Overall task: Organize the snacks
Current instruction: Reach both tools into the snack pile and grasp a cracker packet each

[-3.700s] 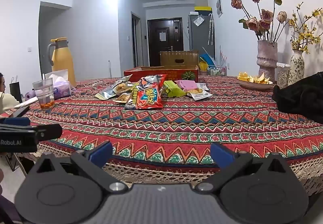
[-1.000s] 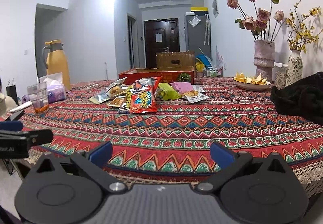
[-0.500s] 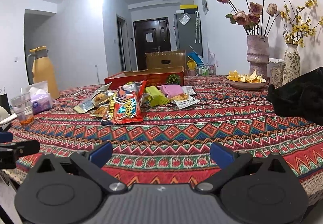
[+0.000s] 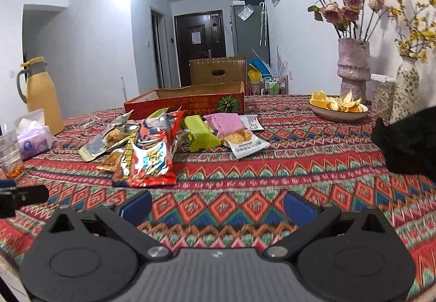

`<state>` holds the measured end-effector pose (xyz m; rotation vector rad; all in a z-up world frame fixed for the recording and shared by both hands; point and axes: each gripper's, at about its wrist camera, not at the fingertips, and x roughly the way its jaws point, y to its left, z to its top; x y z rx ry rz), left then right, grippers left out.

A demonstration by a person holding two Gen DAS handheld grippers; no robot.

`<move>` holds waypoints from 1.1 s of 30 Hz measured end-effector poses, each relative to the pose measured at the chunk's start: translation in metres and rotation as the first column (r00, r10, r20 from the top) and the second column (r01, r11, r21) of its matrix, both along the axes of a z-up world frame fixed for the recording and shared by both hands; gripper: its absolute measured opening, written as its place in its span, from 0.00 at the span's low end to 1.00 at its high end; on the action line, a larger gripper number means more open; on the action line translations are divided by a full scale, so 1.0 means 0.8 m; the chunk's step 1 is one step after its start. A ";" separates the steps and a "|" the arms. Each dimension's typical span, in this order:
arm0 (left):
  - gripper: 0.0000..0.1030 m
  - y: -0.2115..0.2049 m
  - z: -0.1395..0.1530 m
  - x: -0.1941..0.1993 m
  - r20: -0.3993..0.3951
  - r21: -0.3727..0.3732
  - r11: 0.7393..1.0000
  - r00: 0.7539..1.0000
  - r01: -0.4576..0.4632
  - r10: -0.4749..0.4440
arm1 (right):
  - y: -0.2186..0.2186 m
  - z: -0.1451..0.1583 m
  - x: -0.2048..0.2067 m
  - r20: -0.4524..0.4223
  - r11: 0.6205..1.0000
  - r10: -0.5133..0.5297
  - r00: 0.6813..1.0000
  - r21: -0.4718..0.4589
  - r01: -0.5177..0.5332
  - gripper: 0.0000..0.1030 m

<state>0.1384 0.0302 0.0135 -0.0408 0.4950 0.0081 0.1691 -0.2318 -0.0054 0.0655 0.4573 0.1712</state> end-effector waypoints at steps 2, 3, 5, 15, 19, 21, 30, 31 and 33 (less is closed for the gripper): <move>1.00 0.002 0.003 0.020 -0.010 -0.005 1.000 1.000 0.005 -0.005 | -0.001 0.004 0.016 -0.003 1.000 0.004 1.000 -0.003 -0.004 1.00; 1.00 0.003 0.005 0.031 -0.019 -0.001 1.000 1.000 0.005 -0.005 | -0.003 0.006 0.025 -0.007 1.000 0.006 1.000 0.004 -0.006 1.00; 1.00 0.005 0.006 0.057 -0.035 0.012 1.000 0.999 -0.008 0.009 | -0.008 0.008 0.048 -0.020 1.000 0.011 1.000 0.014 -0.011 1.00; 0.99 0.005 -0.010 0.187 -0.108 0.067 0.998 0.994 0.003 0.004 | -0.017 0.020 0.171 -0.054 0.992 0.045 0.998 -0.119 -0.051 0.94; 0.90 -0.011 -0.023 0.221 -0.136 0.063 0.997 0.990 0.050 -0.041 | -0.016 0.010 0.223 -0.119 0.986 0.090 0.989 -0.130 -0.105 0.84; 0.83 -0.017 -0.029 0.234 -0.161 0.068 0.996 0.986 0.057 -0.046 | -0.013 0.003 0.243 -0.139 0.984 0.103 0.985 -0.132 -0.122 0.84; 0.74 -0.032 -0.046 0.254 -0.195 0.056 0.993 0.977 0.103 -0.090 | -0.009 -0.032 0.286 -0.208 0.975 0.173 0.963 -0.100 -0.197 0.70; 0.61 -0.033 -0.046 0.252 -0.179 0.058 0.993 0.979 0.105 -0.093 | -0.010 -0.032 0.286 -0.206 0.977 0.174 0.963 -0.089 -0.196 0.68; 0.52 -0.035 -0.044 0.246 -0.175 0.064 0.991 0.979 0.119 -0.106 | -0.012 -0.031 0.282 -0.198 0.978 0.171 0.965 -0.088 -0.191 0.50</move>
